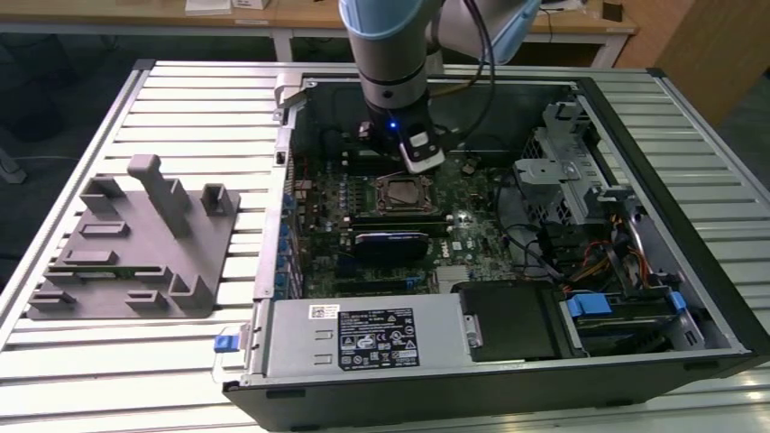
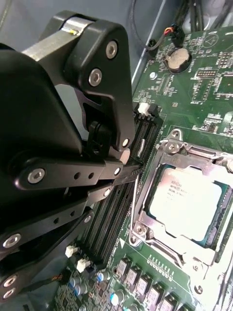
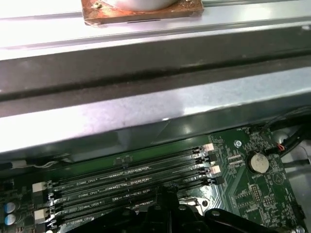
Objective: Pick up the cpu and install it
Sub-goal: 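Install the first cpu locking lever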
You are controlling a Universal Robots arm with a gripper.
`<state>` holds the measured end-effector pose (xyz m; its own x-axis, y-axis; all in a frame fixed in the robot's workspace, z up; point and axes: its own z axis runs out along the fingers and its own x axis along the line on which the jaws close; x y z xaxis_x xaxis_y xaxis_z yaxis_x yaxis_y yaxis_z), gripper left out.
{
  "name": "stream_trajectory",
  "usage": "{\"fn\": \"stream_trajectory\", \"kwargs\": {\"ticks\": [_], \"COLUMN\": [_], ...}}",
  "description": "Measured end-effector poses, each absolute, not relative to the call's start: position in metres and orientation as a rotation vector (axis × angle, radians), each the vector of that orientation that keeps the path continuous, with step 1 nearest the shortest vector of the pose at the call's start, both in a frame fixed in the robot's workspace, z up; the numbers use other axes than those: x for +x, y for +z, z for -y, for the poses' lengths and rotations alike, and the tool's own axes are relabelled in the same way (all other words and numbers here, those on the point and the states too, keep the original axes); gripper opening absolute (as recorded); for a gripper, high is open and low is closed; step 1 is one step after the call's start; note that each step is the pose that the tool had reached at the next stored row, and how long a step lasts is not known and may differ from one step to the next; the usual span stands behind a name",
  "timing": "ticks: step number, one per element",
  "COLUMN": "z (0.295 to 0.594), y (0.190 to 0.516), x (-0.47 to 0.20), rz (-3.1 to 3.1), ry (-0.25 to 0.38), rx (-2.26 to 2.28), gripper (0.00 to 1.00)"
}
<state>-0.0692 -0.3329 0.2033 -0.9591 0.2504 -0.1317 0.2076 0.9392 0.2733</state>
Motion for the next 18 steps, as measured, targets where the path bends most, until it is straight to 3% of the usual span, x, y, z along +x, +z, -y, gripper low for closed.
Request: {"fn": "stream_trajectory", "kwargs": {"ticks": [18], "z": [0.3276], "y": [0.1988], "x": [-0.0731], "rz": [-2.895], "ry": [0.342], "rx": [0.433], "gripper": [0.11]}}
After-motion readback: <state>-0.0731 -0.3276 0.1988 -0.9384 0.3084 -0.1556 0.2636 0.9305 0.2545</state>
